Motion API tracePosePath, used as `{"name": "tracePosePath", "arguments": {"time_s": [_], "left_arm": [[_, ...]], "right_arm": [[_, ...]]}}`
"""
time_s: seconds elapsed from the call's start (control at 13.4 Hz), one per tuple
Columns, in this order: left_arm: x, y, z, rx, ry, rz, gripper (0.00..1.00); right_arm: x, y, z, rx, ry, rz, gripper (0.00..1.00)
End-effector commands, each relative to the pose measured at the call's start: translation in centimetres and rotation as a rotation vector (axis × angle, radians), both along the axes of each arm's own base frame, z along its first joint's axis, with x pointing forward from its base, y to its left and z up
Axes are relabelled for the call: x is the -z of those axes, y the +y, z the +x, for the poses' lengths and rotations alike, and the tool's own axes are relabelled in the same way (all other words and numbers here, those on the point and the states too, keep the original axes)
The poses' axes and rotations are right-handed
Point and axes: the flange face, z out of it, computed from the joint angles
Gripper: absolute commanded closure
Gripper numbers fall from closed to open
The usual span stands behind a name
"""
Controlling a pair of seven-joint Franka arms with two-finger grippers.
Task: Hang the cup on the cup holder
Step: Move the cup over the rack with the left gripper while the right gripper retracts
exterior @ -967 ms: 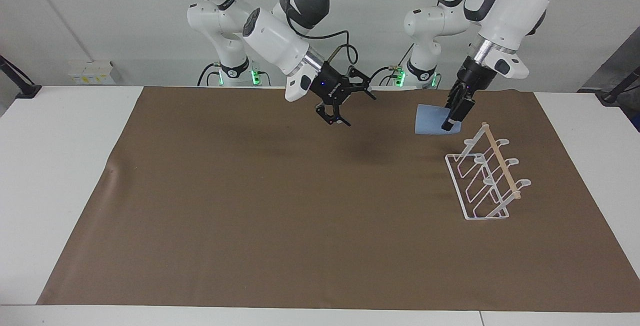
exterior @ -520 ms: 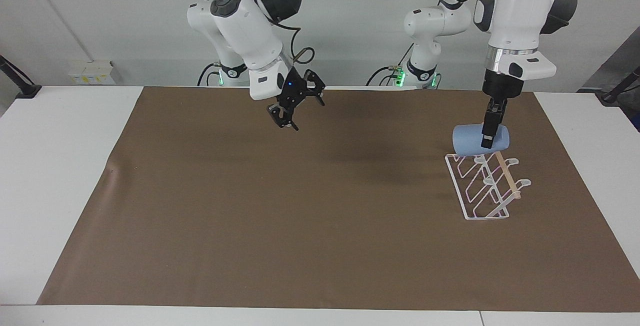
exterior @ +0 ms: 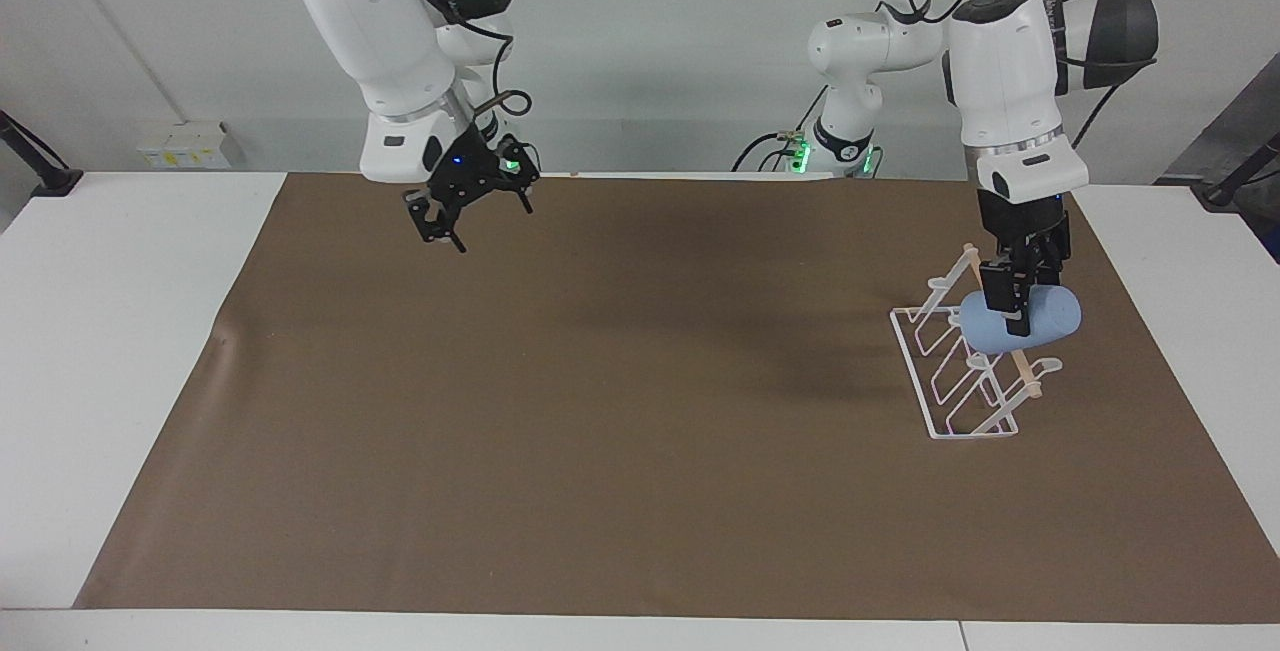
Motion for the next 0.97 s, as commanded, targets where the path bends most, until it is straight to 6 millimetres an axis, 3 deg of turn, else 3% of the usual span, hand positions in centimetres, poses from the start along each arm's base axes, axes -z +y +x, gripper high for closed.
{"name": "tracePosePath", "arguments": {"time_s": [0.0, 0.15, 0.37, 0.52, 0.67, 0.89], "left_arm": [[1.8, 0.5, 1.5, 0.026, -0.029, 0.034, 1.00], [3.5, 0.5, 1.6, 0.022, -0.023, 0.041, 1.00], [5.5, 1.2, 1.2, 0.023, -0.037, 0.069, 1.00], [6.3, 1.4, 1.1, 0.033, -0.032, 0.088, 1.00], [7.0, 1.5, 0.7, 0.020, -0.029, 0.089, 1.00], [7.2, 1.4, 0.4, 0.007, -0.022, 0.091, 1.00]], "right_arm": [[-3.0, -1.6, -1.2, 0.159, 0.008, -0.151, 0.00], [-4.8, -2.7, -3.3, 0.279, 0.033, -0.181, 0.00], [-7.1, -6.7, -4.4, 0.374, 0.013, -0.171, 0.00], [-6.5, -8.0, -4.3, 0.433, 0.002, -0.165, 0.00], [-5.4, -10.9, -3.7, 0.489, -0.024, -0.140, 0.00], [-2.4, -11.6, -4.6, 0.505, -0.043, -0.130, 0.00]]}}
